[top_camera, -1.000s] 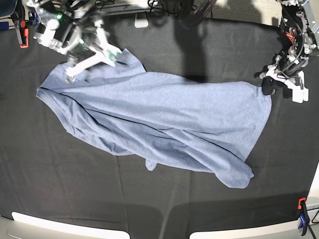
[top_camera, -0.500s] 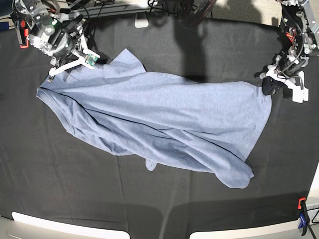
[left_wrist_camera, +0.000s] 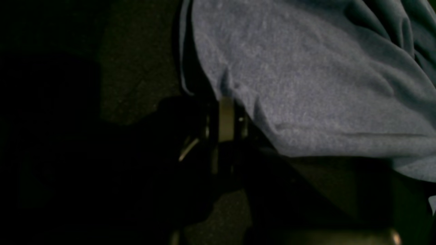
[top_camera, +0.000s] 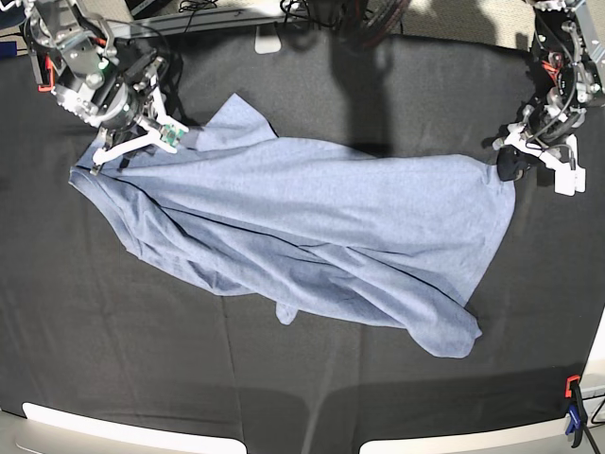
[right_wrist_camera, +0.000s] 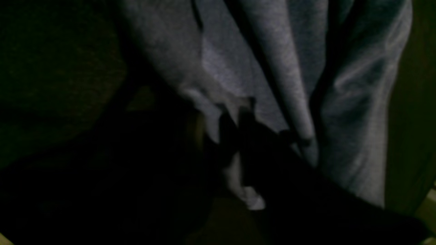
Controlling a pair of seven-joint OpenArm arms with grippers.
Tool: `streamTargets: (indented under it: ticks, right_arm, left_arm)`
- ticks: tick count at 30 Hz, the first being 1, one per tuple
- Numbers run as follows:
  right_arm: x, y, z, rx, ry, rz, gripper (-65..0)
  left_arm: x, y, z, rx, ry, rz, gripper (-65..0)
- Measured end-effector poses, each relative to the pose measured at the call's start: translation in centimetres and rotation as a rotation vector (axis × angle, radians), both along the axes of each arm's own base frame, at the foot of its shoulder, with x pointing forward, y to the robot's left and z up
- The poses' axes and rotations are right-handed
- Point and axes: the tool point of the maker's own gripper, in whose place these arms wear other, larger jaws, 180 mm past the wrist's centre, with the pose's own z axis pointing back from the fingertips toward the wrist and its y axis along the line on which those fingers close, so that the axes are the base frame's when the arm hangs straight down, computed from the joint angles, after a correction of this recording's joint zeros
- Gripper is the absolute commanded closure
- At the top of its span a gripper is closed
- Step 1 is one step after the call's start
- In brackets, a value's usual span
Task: Layout the t-shirt on the table in an organized manner, then fold the t-shirt properly
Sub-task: 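Release and regrasp the shirt corner with the right gripper, then lift and pull the shirt corners apart with both grippers, flattening it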
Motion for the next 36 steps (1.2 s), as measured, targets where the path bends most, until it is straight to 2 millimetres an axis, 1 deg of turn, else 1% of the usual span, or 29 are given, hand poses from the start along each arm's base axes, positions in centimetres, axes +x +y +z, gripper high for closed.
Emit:
streamTargets:
  ticks: [2, 5, 8, 12, 15, 16, 20, 21, 22, 23, 25, 26, 27, 31, 33, 36]
  right_arm:
    - [0.1, 0.0, 0.1, 0.003, -0.009, -0.007, -4.8]
    - [0.0, 0.2, 0.5, -0.010, -0.013, -0.009, -4.3]
    - [-0.8, 0.5, 1.7, -0.025, -0.022, 0.037, -4.2]
    - [-2.3, 1.0, 3.3, -0.036, -0.020, 0.108, -1.8]
    - [-3.7, 0.4, 3.6, -0.076, 0.015, 0.130, -1.1]
    - [-3.8, 0.2, 3.7, -0.079, 0.009, 0.122, 0.0]
    - [-3.5, -0.4, 4.1, -0.088, -0.022, 0.080, 0.0]
    - [-3.3, -0.5, 4.2, -0.087, -0.033, 0.069, -0.7]
    - [-3.3, -0.5, 4.2, -0.087, -0.034, 0.068, -4.5]
    - [-3.3, -0.4, 4.2, -0.083, -0.035, 0.070, -10.7]
    - [-3.4, 0.8, 4.1, -0.006, -0.027, 0.072, -25.9]
    - [-3.5, 1.5, 4.0, 0.042, -0.024, 0.069, -31.2]
    - [-3.4, 2.0, 3.8, 0.069, -0.026, 0.066, -32.6]
    - [-2.1, 2.9, 3.3, 0.108, -0.049, 0.048, -32.4]
    - [-1.6, 2.6, 2.4, 0.098, -0.027, 0.050, -32.2]
    - [-0.9, 1.6, 1.1, 0.080, -0.019, -0.003, -27.3]
  left_arm:
    - [0.0, 0.0, 0.0, 0.000, 0.000, 0.000, 0.0]
    - [0.0, 0.0, 0.0, 0.000, 0.000, 0.000, 0.0]
    - [0.0, 0.0, 0.0, 0.000, 0.001, -0.001, 0.0]
    - [-0.1, 0.0, -0.1, 0.000, 0.004, -0.002, 0.0]
    - [-0.1, -0.2, -0.1, -0.015, 0.011, -0.006, 0.0]
    - [-0.1, -0.3, 0.1, -0.031, 0.003, -0.003, 0.0]
    - [0.0, -0.4, 0.3, -0.045, -0.004, -0.001, 0.0]
    - [0.0, -0.4, 0.3, -0.045, -0.003, -0.001, 0.0]
    - [0.0, -0.4, 0.3, -0.043, -0.003, -0.001, 0.0]
    - [0.0, -0.3, 0.3, -0.042, -0.003, -0.002, 0.0]
    - [0.0, -0.3, 0.4, -0.041, -0.003, -0.002, 0.0]
    - [0.0, -0.3, 0.4, -0.041, -0.003, -0.002, 0.0]
    - [0.0, -0.3, 0.4, -0.040, -0.003, -0.002, 0.0]
    - [0.0, -0.3, 0.4, -0.040, -0.003, -0.002, 0.0]
    - [0.0, -0.3, 0.4, -0.040, -0.003, -0.002, 0.0]
    - [0.1, -0.3, 0.4, -0.041, -0.004, -0.002, 0.0]
